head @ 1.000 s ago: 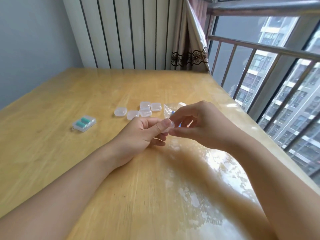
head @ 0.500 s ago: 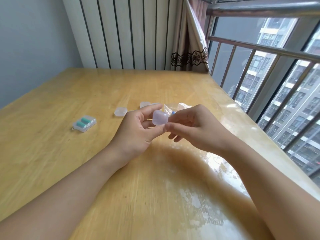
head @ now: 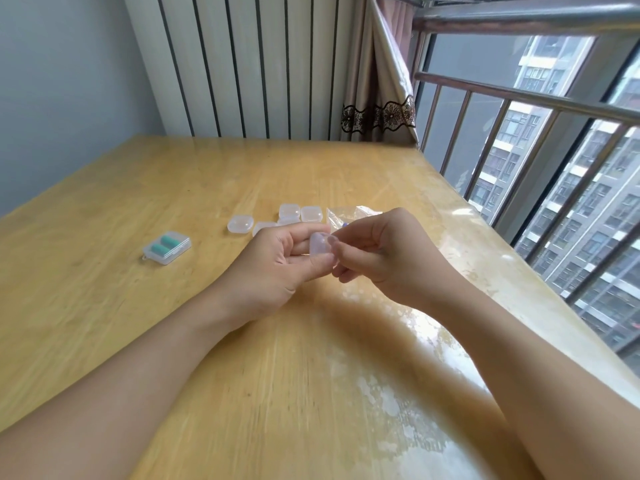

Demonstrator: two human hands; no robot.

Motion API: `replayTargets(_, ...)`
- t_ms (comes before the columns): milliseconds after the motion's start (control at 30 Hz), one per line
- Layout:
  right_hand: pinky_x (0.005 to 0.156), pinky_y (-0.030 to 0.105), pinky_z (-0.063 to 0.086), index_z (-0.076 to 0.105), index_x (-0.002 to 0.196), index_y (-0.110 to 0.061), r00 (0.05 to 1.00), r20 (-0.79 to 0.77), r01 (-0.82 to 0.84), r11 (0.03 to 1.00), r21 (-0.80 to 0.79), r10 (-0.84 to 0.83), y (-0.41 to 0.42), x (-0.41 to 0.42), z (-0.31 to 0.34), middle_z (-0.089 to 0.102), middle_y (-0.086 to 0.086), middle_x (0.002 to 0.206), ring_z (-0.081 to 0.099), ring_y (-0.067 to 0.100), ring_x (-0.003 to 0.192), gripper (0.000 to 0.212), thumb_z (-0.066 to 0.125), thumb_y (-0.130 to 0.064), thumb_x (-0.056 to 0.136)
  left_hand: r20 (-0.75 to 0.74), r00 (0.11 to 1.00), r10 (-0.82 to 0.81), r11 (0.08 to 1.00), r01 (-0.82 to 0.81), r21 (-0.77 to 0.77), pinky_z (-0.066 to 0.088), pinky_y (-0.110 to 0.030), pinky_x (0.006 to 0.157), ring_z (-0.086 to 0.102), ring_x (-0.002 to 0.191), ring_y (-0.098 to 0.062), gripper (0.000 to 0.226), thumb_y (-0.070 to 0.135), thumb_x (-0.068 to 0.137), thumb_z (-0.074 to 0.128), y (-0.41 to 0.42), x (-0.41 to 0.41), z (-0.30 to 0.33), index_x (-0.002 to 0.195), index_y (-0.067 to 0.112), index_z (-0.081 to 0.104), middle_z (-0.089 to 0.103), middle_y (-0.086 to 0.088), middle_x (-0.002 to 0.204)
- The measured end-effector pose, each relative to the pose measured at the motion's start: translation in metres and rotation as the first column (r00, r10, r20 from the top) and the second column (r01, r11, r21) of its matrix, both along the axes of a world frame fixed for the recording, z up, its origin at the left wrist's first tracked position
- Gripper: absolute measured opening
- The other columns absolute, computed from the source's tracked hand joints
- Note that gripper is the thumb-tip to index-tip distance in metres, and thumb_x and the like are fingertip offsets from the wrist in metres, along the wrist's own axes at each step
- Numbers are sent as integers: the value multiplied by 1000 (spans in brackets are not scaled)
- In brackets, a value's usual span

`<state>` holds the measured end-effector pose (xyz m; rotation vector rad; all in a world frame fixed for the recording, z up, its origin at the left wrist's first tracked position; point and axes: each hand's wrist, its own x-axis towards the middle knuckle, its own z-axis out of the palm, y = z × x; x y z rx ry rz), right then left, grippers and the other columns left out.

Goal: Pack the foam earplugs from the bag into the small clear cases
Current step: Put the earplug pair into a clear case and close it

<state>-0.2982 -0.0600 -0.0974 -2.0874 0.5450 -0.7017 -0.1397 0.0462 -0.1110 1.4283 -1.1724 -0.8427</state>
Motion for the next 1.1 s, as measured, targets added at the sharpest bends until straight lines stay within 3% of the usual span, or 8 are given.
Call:
replayTargets(100, 67, 33, 63, 78, 96, 1, 1000, 25, 13, 998, 53, -15, -6, -2, 3, 75, 13, 74, 72, 19, 65, 15, 65, -6, 95, -101, 989, -106, 994, 106, 0, 52, -31, 103, 71, 111, -20, 38, 7, 95, 61, 2, 0, 5, 132, 12, 59, 75, -9, 117)
replayTargets(200, 68, 44, 64, 77, 102, -2, 995, 57, 86, 996, 34, -88, -15, -6, 6, 75, 13, 76, 71, 26, 62, 21, 58, 1, 95, -256, 959, -119, 990, 135, 45, 57, -32, 95, 73, 107, -25, 28, 5, 101, 50, 3, -3, 11, 124, 13, 64, 75, -12, 114)
replayTargets(333, 65, 32, 61, 78, 103, -6, 998, 27, 62, 998, 5, -62, -17, -7, 5, 74, 9, 77, 64, 16, 60, 19, 61, -1, 96, 170, 985, -15, 993, -6, 122, 55, -26, 61, 65, 63, -13, 10, 11, 92, 67, 1, 1, 5, 92, 14, 77, 71, -1, 73)
replayTargets(467, 59, 23, 52, 79, 97, -12, 996, -34, 81, 995, -56, -83, -12, -3, 1, 73, -4, 74, 63, 11, 59, 9, 72, -13, 92, 531, 847, 18, 988, -98, 123, 33, -13, 45, 41, 43, -4, 22, 22, 85, 72, 2, 7, -1, 64, 15, 73, 54, 11, 48)
replayTargets(600, 59, 15, 41, 78, 82, -24, 939, 57, 331, 843, -423, -340, -22, -15, 16, 66, -8, 79, 57, 10, 67, 11, 76, -14, 80, 669, 720, 185, 948, -311, 72, 47, -30, 54, 54, 52, -13, 24, 31, 73, 69, 0, 14, -4, 53, 18, 64, 63, 4, 54)
replayTargets(833, 80, 33, 49, 80, 94, -32, 893, -324, 68, 806, -588, -312, -22, -16, 2, 58, -7, 100, 53, 16, 99, 14, 77, -41, 84, 676, 646, 353, 892, -452, -34, 50, -33, 63, 57, 63, -17, 28, 43, 67, 74, -4, 11, -6, 68, 22, 55, 56, 7, 63)
replayTargets(967, 81, 36, 51, 77, 108, -29, 859, -335, 94, 762, -641, -387, -22, -12, -4, 56, -7, 101, 51, 16, 102, 26, 70, -45, 89, 668, 663, 338, 941, -218, -260, 41, -18, 73, 52, 83, -6, 21, 47, 71, 68, -4, 9, -6, 81, 30, 63, 53, 16, 87)
replayTargets(1100, 81, 33, 48, 73, 118, -31, 845, -363, 94, 778, -621, -392, -21, -10, -5, 55, -6, 104, 51, 16, 104, 34, 67, -49, 89, 792, 611, 6, 999, 29, -30, 27, -27, 114, 21, 142, -8, 45, 52, 88, 64, -12, 0, -20, 133, 46, 57, 35, 8, 153)
